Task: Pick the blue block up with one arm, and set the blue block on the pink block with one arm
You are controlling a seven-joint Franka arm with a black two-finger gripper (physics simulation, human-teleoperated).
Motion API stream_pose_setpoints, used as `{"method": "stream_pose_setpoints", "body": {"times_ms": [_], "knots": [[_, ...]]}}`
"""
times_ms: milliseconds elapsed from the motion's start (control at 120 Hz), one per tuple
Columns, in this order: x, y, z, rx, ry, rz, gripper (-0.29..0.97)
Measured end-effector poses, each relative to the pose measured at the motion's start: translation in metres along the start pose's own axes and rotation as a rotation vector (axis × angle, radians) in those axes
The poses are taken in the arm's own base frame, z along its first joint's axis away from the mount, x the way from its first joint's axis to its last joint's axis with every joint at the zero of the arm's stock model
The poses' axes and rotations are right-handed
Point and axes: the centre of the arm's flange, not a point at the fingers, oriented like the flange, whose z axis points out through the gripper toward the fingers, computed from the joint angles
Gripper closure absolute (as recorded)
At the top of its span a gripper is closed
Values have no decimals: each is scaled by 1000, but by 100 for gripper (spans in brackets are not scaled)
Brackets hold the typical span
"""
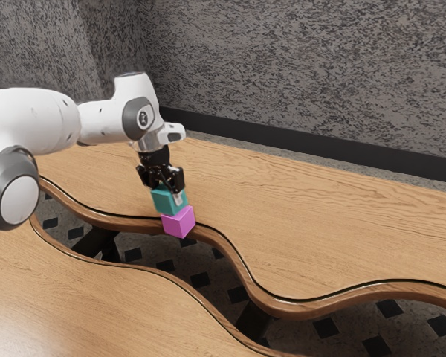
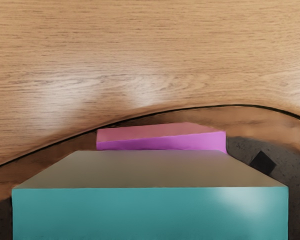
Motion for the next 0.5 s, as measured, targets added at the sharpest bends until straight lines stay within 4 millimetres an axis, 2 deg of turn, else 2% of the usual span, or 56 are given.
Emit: {"method": "stream_pose_setpoints", "body": {"times_ms": [83,217,500], "knots": [[-1,9,7,-15,-6,13,29],[-1,11,8,-19,-3,20,29],[0,10,8,-24,1,29,8]]}}
